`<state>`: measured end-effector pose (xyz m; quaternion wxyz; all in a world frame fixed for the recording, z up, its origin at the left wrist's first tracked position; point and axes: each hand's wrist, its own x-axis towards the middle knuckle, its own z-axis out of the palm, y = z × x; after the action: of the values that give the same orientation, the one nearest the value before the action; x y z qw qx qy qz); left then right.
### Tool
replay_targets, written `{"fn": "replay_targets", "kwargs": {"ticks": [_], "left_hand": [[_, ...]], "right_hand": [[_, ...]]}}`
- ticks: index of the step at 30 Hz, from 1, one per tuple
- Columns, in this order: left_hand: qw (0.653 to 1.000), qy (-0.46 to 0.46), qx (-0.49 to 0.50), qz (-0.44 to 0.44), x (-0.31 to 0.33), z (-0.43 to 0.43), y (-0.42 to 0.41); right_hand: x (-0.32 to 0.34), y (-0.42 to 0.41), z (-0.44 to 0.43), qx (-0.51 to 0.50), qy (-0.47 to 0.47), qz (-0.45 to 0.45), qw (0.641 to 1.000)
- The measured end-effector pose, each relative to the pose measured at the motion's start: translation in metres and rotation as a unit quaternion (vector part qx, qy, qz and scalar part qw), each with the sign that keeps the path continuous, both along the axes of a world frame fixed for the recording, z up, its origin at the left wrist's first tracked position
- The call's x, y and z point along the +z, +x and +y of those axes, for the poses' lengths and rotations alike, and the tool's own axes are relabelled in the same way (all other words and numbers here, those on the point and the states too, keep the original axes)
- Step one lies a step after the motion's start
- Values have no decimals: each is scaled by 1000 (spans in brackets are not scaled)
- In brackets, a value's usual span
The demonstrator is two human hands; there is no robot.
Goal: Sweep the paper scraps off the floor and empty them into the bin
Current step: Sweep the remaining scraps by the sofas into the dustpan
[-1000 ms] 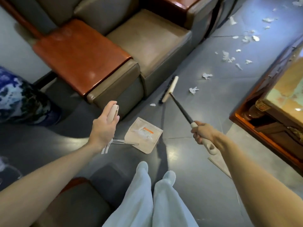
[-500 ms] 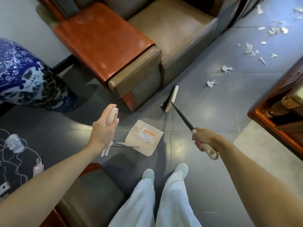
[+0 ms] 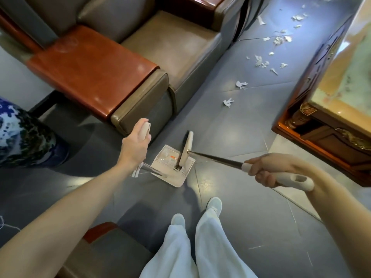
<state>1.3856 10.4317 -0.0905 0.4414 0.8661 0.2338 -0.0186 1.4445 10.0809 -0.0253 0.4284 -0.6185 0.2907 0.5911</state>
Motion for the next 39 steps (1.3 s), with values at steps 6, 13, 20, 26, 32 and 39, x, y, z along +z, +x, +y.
{"fn": "replay_targets", "kwargs": {"ticks": [6,13,20,26,32,39], "left_hand": [[999,-4,-30,-25,6,-39,73],[997,-2,-61,-40,5,-104,220],[994,19,-98,-32,7,-155,349],[994,0,-108,-16,-1,-177,433],[990,10,-142,11,-16,-184,506],[985,-23,-169,-2,-23,-182,566]], "right_hand": [[23,57,-53,-118,29,-33,992],[-7,174,-103,-89,-24,-178,980],[-52,297,-136,-18,-95,-265,959],[-64,391,-165,-36,-111,-305,945],[-88,486,-178,2,-157,-312,937],[-126,530,-165,106,-176,-215,955]]}}
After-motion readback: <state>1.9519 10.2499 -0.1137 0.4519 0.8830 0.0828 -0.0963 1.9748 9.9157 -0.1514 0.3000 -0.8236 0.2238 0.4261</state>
